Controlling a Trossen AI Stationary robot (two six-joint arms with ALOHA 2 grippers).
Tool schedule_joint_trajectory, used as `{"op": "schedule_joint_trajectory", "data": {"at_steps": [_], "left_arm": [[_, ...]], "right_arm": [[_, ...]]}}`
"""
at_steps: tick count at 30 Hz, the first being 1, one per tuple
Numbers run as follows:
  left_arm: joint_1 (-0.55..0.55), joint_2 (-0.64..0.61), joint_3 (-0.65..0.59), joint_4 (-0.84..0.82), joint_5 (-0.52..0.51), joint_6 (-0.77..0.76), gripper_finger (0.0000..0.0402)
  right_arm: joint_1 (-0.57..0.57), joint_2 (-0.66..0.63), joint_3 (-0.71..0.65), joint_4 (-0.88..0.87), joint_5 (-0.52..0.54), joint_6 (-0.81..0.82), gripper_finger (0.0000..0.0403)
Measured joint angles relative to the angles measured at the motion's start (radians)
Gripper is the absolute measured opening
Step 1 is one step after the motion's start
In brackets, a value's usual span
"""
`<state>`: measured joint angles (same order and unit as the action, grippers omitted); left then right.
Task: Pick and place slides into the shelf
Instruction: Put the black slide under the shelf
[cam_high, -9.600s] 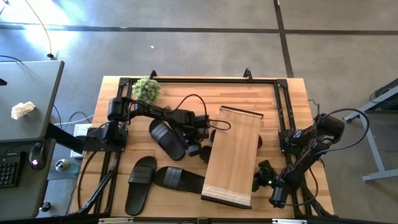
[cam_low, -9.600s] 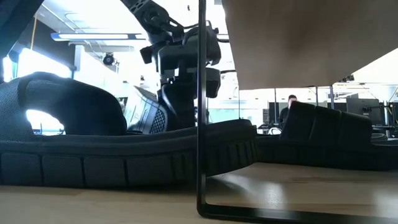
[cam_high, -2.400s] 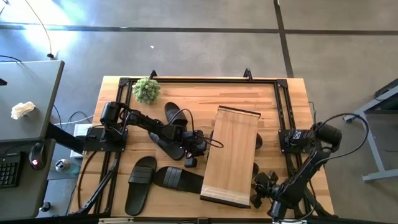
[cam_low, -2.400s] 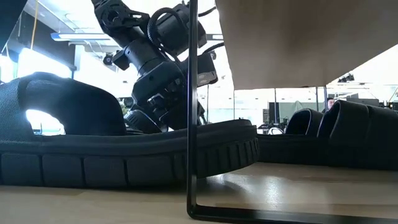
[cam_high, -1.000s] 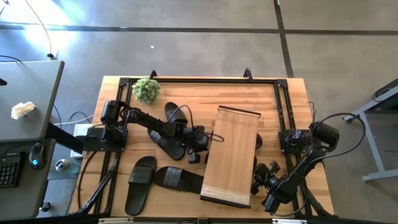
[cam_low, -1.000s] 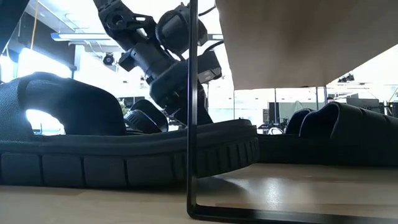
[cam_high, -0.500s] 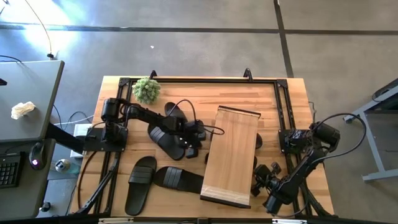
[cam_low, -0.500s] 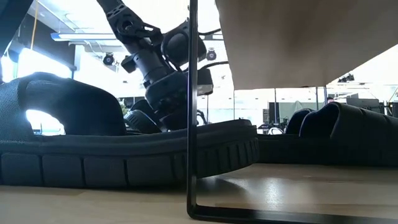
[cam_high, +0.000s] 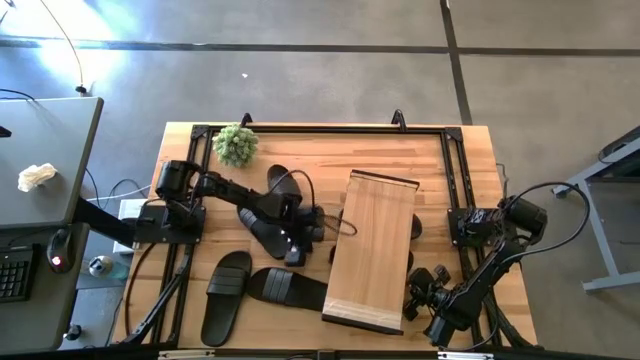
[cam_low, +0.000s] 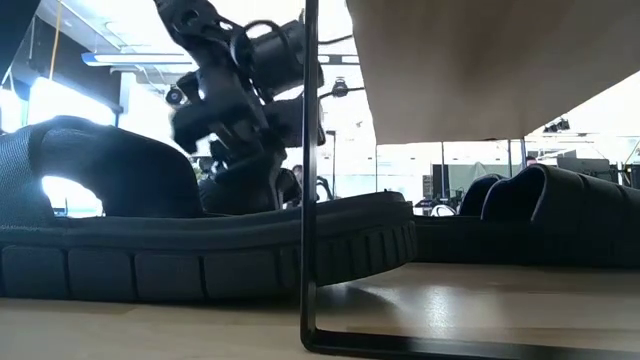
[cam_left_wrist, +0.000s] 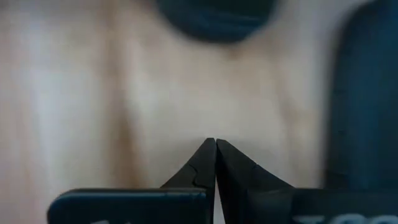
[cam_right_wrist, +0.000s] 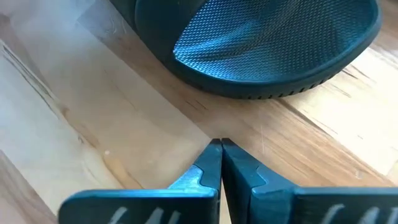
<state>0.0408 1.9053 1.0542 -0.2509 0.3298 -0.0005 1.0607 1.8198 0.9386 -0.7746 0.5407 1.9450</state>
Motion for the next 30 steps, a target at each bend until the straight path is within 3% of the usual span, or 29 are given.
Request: {"op": "schedule_joint_trajectory", "data": {"at_steps": [5,8,17,25,30], "left_arm": [[-0.071,0.008,0.0,0.077,-0.025,-0.003,0.0],[-0.067,0.008,-0.008,0.097,-0.022,0.001,0.0],[-0.068,0.032,-0.049,0.319,-0.004,-0.009,0.0],[-0.059,0.122,0.008,0.338,0.034,-0.045,0.0],[-0.061,0.127,0.017,0.362,-0.008,-0.033,0.0]], "right_arm": [[0.0,-0.001,0.0,0.002,-0.02,-0.041,0.0],[-0.001,-0.001,0.0,0.009,-0.023,-0.103,0.0],[0.0,-0.001,0.0,0.023,-0.01,-0.087,0.0],[0.0,-0.001,0.0,0.023,0.006,-0.087,0.0],[0.0,0.0,-0.004,0.03,0.034,-0.086,0.0]]}}
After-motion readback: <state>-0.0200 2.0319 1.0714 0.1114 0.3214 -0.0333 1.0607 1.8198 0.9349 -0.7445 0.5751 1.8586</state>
